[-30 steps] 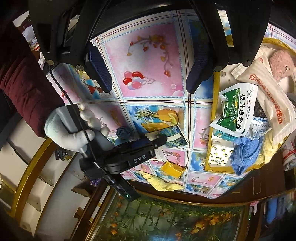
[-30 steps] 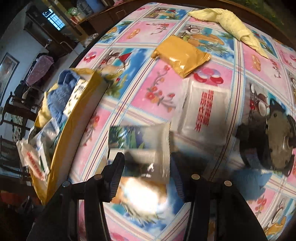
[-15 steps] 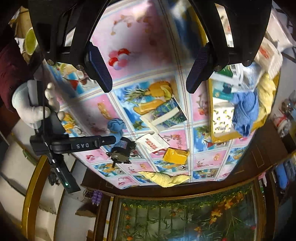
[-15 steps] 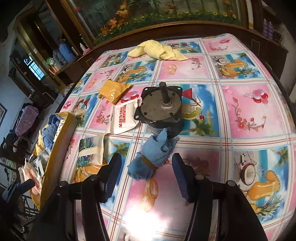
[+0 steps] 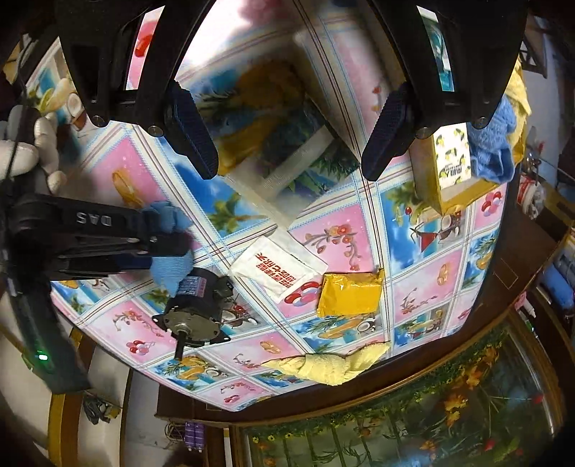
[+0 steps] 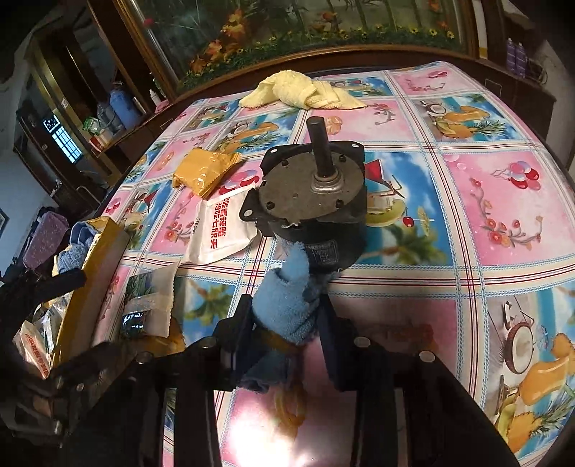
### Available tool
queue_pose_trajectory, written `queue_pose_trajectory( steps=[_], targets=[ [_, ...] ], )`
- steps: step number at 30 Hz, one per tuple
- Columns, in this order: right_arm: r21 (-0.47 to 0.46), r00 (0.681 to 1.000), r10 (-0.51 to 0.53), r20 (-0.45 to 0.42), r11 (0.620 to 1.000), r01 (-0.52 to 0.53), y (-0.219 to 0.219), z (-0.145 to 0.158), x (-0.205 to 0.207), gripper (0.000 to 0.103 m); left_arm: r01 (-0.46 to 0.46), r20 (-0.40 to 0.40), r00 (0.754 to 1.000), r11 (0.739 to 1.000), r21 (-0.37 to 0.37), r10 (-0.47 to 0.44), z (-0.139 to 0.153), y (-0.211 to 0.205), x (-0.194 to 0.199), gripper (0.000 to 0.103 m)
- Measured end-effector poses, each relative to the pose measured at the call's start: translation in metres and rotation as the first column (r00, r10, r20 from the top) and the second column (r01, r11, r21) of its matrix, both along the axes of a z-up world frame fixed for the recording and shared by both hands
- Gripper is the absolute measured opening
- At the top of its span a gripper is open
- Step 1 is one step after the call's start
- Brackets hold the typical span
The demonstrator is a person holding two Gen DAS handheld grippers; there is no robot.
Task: Organize soft objects
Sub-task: 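Lift the blue cloth with the right gripper and the packet with the left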
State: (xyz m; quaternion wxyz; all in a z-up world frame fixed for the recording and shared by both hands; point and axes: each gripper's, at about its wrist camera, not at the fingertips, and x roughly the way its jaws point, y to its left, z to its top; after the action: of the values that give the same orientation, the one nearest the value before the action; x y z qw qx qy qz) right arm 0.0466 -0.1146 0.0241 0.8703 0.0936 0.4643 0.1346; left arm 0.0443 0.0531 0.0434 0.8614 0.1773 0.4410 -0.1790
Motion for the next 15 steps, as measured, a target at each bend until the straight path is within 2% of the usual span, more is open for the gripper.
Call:
queue_pose_trajectory(
  steps=[2,6,7,11,15],
  targets=[
    [0.023,1.000,0.009,0.010,1.000,-0.009,-0.004,-0.001,-0.001,0.035,-0.015,-0.013,1.000,1.000,0.015,0.015,-0.008,0.001,0.017,0.083],
    [0.081,1.000,0.017,0.014,0.997,-0.018,-0.010,-0.002,0.000,0.035,-0.064,-0.156,0.986,0.997,-0.033,0.058,-0.033,0.007,0.043,0.083],
    [0.096,1.000,0.014,0.012,0.995,-0.016,-0.012,-0.003,0.000,0.035,-0.072,-0.166,0.984,0.996,-0.060,0.061,-0.033,0.008,0.044,0.084],
    [0.111,1.000,0.013,0.005,0.994,-0.014,-0.012,-0.002,0.000,0.035,-0.027,-0.291,0.956,0.990,-0.137,-0.014,-0.030,0.000,0.031,0.084],
    [0.107,1.000,0.015,0.007,0.994,-0.016,-0.010,-0.002,-0.002,0.035,0.045,-0.279,0.957,0.993,-0.107,-0.074,-0.028,-0.016,0.003,0.084]
  ],
)
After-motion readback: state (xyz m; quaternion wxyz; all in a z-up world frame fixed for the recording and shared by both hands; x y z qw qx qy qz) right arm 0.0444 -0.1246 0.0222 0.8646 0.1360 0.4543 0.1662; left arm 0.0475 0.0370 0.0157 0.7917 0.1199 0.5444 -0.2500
